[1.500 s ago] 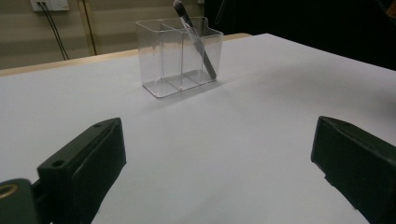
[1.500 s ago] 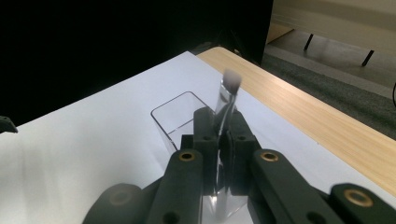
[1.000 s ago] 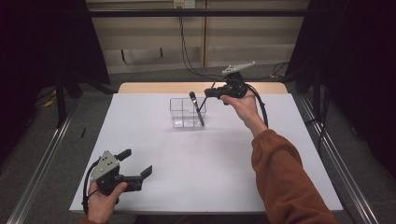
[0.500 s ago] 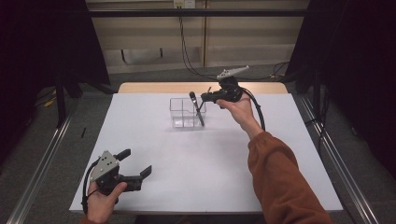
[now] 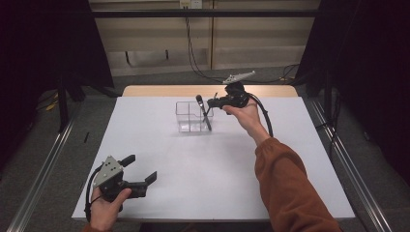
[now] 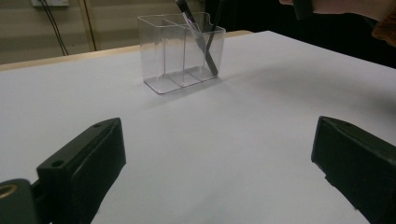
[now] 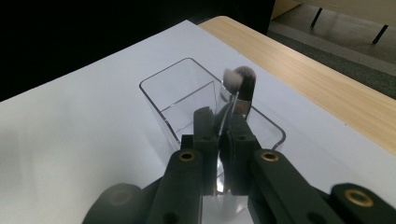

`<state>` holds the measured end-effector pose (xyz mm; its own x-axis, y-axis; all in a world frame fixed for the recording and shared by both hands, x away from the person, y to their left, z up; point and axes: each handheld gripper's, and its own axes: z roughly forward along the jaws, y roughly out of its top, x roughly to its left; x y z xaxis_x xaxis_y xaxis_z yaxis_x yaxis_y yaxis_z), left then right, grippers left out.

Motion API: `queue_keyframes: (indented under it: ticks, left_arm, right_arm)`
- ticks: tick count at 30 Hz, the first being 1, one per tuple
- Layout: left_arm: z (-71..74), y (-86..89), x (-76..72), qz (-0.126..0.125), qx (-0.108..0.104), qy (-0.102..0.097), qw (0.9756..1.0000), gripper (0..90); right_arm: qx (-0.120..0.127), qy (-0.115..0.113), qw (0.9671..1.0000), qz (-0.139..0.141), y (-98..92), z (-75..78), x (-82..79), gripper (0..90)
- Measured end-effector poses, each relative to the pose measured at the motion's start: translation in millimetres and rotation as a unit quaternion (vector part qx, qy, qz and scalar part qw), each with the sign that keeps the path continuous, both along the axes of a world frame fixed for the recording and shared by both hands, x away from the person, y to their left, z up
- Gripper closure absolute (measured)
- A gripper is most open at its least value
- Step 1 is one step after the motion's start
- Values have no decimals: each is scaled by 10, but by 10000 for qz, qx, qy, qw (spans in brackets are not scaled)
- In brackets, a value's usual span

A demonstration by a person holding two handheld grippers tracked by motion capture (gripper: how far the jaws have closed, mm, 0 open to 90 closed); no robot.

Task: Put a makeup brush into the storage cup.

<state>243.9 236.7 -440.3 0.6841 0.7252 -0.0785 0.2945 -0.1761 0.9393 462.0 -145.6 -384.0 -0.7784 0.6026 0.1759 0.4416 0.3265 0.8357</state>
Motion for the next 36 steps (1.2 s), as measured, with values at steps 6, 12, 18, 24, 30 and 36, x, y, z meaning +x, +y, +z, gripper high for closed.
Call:
queue_keyframes:
  ticks: [6,12,18,24,30,36]
  left_arm:
    - [-3,-17,-4,0,14,-19,10000,29]
    - [0,-15,-6,-3,65,-36,10000,29]
    - [-2,-17,-4,-29,48,-23,10000,29]
    - [1,-28,-7,-53,84,-23,9999,29]
    - [5,-22,-2,-14,114,-45,9999,29]
    - [9,-25,20,20,77,-66,9999,29]
  right_arm:
    - [-88,24,10000,-17,11,-50,11,855]
    - [-100,45,9999,-24,28,-101,13,854]
    - [-72,65,10000,11,26,-103,13,850]
    - [26,52,10000,-54,-10,-137,-5,815]
    - [106,-17,9997,-209,-55,-178,-27,721]
    - [233,-202,9989,-343,-51,-160,-58,562]
